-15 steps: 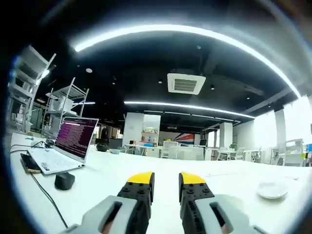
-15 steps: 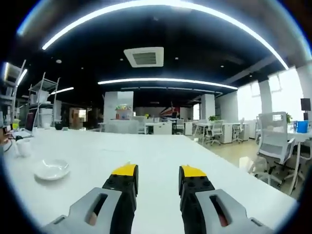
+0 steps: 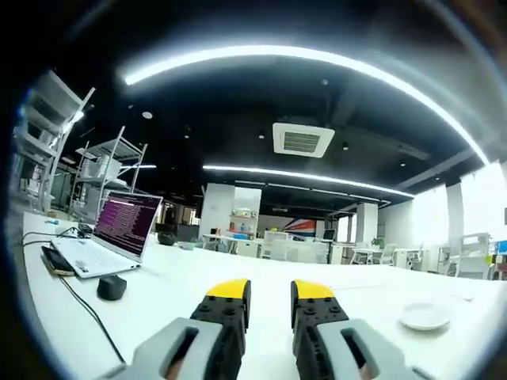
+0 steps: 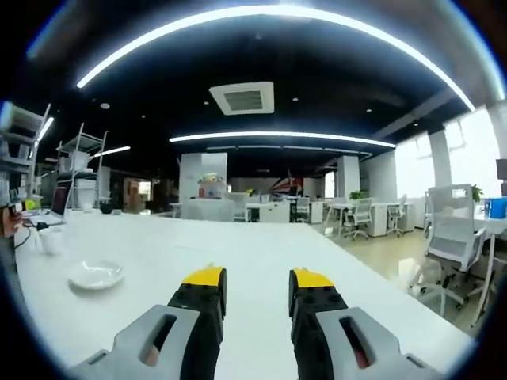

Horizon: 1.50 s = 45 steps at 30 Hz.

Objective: Tidy tabletop coffee trays, cups and spoons，present forward

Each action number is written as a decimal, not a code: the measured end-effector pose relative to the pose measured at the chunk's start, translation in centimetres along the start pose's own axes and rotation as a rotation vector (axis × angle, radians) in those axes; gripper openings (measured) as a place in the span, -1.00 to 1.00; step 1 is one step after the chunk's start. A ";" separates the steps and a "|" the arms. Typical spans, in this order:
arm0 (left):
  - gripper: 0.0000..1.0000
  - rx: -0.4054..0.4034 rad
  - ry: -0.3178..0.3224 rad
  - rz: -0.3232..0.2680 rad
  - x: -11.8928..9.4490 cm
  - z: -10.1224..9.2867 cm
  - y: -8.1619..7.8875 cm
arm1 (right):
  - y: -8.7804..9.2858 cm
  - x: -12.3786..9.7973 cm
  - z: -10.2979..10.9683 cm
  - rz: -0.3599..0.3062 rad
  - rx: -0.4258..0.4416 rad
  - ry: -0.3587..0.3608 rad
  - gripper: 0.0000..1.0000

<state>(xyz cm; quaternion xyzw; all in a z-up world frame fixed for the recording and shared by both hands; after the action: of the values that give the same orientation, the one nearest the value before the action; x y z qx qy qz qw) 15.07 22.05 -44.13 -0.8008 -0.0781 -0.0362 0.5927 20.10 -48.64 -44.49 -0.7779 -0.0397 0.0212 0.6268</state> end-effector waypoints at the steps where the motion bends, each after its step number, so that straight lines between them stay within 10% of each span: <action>1: -0.55 -0.004 0.006 0.001 0.0 0.0 -0.1 | -0.1 0.1 0.1 -0.007 0.005 -0.009 -0.36; 26: -0.54 0.005 0.061 0.059 1.0 0.6 0.4 | 0.3 0.0 0.4 0.017 -0.023 -0.010 -0.36; 45: -0.52 0.030 0.096 0.118 1.2 0.2 -2.0 | -3.9 1.5 1.5 0.020 -0.054 -0.114 -0.36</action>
<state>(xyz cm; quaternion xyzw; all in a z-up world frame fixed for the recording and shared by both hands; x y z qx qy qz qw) 15.87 22.91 -42.16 -0.7924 -0.0026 -0.0385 0.6088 21.32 -46.19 -40.98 -0.7924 -0.0683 0.0707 0.6020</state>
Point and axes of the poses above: the point that each gripper's makers call its tool centre point, and the gripper's own axes: x roughly forward along the fingers, z roughly to its left, y roughly out of its underside, the point moved 9 cm from there along -x, roughly backward along the fingers, and after that the axes turned 10 degrees about -x, right-handed, at the moved point
